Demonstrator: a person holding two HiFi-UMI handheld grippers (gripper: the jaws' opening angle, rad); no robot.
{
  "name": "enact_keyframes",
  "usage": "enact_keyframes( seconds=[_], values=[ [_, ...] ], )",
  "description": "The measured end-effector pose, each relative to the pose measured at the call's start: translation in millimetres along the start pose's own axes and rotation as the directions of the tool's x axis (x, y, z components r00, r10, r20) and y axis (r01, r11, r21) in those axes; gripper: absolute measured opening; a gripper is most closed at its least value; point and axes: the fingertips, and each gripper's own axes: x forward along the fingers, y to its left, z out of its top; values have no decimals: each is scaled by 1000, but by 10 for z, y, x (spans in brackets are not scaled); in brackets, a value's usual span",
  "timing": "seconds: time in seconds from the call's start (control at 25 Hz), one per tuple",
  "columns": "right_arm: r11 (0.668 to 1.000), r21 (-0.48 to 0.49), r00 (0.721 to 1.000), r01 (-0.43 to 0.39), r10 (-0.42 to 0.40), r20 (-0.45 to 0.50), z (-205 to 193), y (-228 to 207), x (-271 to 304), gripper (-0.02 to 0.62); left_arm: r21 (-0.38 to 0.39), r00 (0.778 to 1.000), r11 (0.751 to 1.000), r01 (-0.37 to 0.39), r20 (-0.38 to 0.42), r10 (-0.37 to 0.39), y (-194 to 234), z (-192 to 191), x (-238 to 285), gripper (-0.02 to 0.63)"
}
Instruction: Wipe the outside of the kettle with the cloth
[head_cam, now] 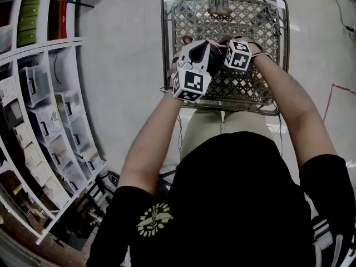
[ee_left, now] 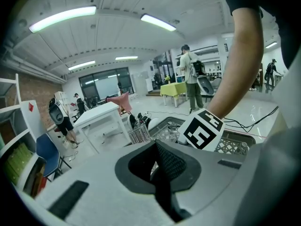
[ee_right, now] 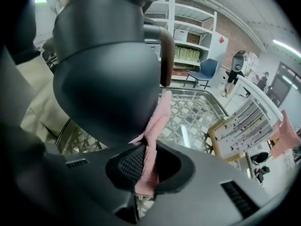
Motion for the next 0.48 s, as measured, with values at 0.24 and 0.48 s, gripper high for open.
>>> enact_keyframes(
  seconds=[0.24, 0.48],
  values=[
    [1000, -14, 997, -1, -1, -76, -234, 241, 144, 31, 2, 1000, 1000, 3, -1, -3, -7, -2, -21, 6],
    [1000, 5, 993, -29, 30, -112, -355, 787, 196, 31, 5, 1000, 1000, 11, 6, -11, 1, 2, -33, 6]
  ],
)
